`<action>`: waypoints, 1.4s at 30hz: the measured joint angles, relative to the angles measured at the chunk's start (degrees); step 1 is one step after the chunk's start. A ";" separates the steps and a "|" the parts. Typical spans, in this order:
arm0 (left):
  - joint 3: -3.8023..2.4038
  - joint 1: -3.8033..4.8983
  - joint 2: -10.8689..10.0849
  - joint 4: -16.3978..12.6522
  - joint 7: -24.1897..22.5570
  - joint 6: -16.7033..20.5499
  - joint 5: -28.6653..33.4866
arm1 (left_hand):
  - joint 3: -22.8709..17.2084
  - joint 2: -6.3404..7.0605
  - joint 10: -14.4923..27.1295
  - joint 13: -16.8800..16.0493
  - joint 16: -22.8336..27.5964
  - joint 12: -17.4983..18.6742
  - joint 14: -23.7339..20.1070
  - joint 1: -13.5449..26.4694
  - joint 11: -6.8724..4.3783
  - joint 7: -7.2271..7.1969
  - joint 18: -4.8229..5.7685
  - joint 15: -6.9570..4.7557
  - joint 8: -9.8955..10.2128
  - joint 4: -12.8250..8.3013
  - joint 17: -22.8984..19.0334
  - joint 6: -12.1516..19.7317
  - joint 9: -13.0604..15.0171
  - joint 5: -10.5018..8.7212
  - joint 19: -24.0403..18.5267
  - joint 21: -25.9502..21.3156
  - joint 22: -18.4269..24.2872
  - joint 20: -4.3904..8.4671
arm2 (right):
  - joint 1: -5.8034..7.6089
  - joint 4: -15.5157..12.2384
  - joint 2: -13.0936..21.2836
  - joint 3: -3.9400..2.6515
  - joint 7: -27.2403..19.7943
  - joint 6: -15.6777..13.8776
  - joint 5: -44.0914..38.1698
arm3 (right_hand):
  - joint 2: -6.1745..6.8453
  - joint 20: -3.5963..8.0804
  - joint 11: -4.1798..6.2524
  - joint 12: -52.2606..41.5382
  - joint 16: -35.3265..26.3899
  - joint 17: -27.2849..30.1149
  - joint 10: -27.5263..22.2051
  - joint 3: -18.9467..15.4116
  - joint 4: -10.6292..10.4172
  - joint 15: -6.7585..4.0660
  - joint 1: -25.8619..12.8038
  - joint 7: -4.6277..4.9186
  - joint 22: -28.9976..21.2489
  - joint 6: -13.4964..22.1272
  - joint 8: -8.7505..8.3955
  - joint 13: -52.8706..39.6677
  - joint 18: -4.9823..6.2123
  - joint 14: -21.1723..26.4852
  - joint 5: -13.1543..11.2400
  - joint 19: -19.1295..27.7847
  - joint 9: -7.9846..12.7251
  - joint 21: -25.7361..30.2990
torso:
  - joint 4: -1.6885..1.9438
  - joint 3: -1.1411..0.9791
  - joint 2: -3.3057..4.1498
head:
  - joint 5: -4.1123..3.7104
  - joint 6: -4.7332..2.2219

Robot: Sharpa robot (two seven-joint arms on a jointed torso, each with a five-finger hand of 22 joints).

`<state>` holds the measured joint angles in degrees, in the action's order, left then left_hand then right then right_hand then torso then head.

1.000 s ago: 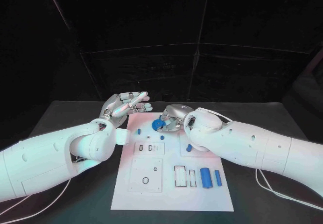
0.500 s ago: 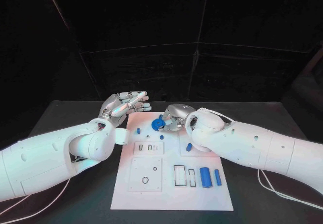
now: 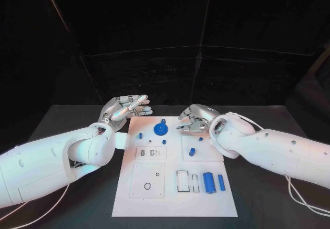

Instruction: Assemble the parts on the task board

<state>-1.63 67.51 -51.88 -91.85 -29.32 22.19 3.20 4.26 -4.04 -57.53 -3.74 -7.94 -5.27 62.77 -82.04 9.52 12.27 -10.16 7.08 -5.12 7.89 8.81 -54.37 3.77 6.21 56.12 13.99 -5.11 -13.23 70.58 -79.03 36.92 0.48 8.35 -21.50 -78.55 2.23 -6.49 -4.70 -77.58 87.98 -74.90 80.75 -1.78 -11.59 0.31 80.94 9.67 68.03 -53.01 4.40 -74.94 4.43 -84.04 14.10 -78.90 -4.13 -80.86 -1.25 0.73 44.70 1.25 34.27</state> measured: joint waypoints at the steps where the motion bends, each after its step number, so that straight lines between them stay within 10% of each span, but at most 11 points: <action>1: 0.00 0.00 -0.01 0.13 0.00 -0.01 0.00 | 0.10 -0.02 -0.02 0.00 0.00 0.00 0.00 -0.02 0.02 0.00 0.00 0.00 0.00 -0.09 0.01 0.00 0.00 0.00 0.00 0.00 0.01 0.00 | 0.02 -0.37 1.30 0.00 -1.24 -0.04 1.73 | -0.06 0.07 0.12 0.24 -0.03 0.00 -0.11 0.08 0.66 0.00 0.93 -0.25 -0.68 -0.33 0.04 -0.01 0.00 0.00 0.67 0.30 -0.01 0.38 | -0.08 -0.01 -0.04 | 0.00 -0.06; 10: 0.03 -0.05 1.18 2.12 0.00 -0.46 0.00 | 0.01 -0.23 -1.45 -0.17 0.23 0.00 0.44 -0.23 0.00 -0.20 0.00 -0.19 0.00 -0.31 0.38 -0.62 0.00 0.00 0.08 0.00 0.13 0.08 | 0.06 -1.29 11.09 0.01 -11.34 0.40 14.89 | 0.23 0.37 0.41 0.55 -0.29 0.00 -0.41 -0.22 3.01 0.00 3.45 -0.48 -1.41 -2.03 0.54 -0.15 0.00 0.00 1.21 0.60 -0.07 0.56 | -0.86 -0.37 -0.80 | 0.09 -0.19; 22: 0.12 -0.32 2.01 3.22 0.04 -1.38 0.00 | 0.17 -0.23 -2.16 -0.25 0.23 0.00 1.14 -0.24 -0.31 -0.20 0.00 -0.32 0.00 -0.47 0.62 -1.02 0.01 0.00 0.66 0.00 0.12 0.25 | -0.61 3.74 11.71 0.03 -15.36 1.37 16.60 | 0.45 0.37 0.41 0.54 -0.29 -0.04 -0.41 -0.67 3.82 0.00 4.27 -0.48 -1.35 -2.03 0.54 -0.11 0.00 0.00 1.21 0.60 0.12 0.56 | -1.06 -1.18 -1.23 | -0.84 -0.18; 42: 0.14 -0.48 2.41 4.11 0.04 -1.82 -0.01 | 0.00 -0.46 -2.16 -0.24 0.23 0.00 1.13 -0.46 -0.31 -0.20 0.00 -0.31 0.22 -0.63 0.67 -1.01 0.02 0.00 0.65 0.00 0.11 0.25 | -3.83 8.26 9.35 0.07 -16.23 3.58 14.41 | 0.31 0.37 0.41 0.81 -0.29 -0.03 -0.41 -0.58 4.85 0.00 5.04 -0.46 -1.36 -1.62 0.04 -0.13 0.01 0.00 1.42 0.59 0.24 0.56 | -0.98 -1.16 -1.22 | -0.98 0.62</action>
<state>-1.49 67.04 -49.47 -87.73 -29.28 20.37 3.19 4.26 -4.50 -59.69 -3.97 -7.71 -5.27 63.91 -82.51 9.21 12.07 -10.16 6.77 -4.90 7.26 9.48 -55.38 3.78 6.21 56.77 13.99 -5.00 -12.99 66.75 -70.77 46.27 0.55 -7.89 -17.92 -64.14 2.53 -6.13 -4.29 -76.76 87.69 -74.93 80.34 -2.36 -6.74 0.31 85.98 9.22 66.68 -54.63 4.43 -75.07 4.44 -84.04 15.52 -78.31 -3.89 -80.30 -2.23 -0.43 43.48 0.27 34.88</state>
